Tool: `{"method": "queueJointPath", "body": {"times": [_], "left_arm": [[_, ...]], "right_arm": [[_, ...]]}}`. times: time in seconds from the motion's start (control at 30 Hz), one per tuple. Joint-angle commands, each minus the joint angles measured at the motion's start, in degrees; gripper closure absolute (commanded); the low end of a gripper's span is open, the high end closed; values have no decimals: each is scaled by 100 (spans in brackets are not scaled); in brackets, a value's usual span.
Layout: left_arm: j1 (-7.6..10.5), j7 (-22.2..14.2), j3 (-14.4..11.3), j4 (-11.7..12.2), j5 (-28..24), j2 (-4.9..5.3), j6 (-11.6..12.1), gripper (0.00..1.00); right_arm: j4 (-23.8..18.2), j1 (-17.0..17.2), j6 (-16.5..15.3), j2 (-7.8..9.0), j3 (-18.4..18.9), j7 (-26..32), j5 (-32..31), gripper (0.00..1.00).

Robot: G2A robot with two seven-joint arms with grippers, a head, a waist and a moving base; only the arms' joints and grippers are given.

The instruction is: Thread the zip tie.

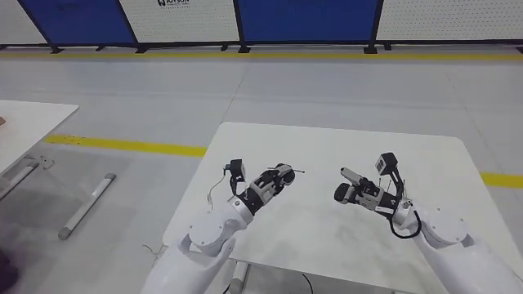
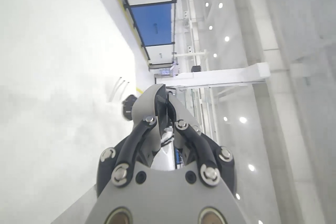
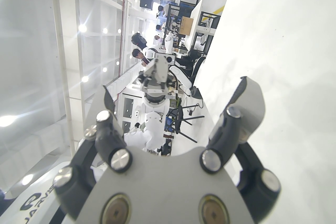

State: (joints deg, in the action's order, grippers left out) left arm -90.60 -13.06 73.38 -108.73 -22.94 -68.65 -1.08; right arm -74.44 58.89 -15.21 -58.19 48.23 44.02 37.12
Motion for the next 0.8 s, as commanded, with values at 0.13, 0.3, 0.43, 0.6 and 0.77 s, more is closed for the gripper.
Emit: {"method": "queueJointPath", "body": {"times": [0.13,0.3,0.43,0.6,0.77], "left_arm": [[-518,-154,466,-1029,-198,52,488,100],[-764,-179,628,-1241,-160,73,594,100],[-783,-178,642,-1112,-58,81,463,100],[-694,-188,428,-747,248,81,158,100],[-374,-236,85,-135,455,61,-315,100]], "right_arm": [[0,0,0,0,0,0,0,0],[0,0,0,0,0,0,0,0],[0,0,0,0,0,0,0,0],[0,0,0,0,0,0,0,0],[0,0,0,0,0,0,0,0]]}}
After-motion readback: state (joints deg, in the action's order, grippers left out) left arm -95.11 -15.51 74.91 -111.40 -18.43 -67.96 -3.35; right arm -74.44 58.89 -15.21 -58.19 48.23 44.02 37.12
